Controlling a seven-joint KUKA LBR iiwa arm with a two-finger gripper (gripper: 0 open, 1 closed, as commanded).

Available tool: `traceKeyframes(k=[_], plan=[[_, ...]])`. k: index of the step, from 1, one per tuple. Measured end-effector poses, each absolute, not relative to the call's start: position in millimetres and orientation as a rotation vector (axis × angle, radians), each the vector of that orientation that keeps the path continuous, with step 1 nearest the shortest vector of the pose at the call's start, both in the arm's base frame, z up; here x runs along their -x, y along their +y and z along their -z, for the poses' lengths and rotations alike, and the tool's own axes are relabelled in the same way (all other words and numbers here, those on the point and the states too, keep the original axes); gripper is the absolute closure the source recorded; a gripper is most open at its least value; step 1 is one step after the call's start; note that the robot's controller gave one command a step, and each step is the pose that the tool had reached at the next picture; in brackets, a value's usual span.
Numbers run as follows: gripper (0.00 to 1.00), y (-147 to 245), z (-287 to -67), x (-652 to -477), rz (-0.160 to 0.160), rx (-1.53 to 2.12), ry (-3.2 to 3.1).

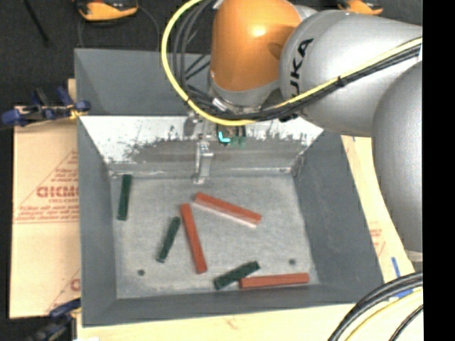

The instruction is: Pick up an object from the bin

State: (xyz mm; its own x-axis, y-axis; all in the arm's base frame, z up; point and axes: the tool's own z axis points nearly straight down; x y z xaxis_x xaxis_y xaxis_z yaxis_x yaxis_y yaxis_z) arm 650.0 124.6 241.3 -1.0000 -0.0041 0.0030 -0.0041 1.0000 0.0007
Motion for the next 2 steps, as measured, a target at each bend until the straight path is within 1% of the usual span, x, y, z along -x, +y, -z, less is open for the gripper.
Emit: traceKeyframes(k=[1,2], plan=[[0.0,100,-120,-608.2,-0.002,-0.05,-3.136],[0.0,84,-71,-568.2,0.006,0.582,-3.092]])
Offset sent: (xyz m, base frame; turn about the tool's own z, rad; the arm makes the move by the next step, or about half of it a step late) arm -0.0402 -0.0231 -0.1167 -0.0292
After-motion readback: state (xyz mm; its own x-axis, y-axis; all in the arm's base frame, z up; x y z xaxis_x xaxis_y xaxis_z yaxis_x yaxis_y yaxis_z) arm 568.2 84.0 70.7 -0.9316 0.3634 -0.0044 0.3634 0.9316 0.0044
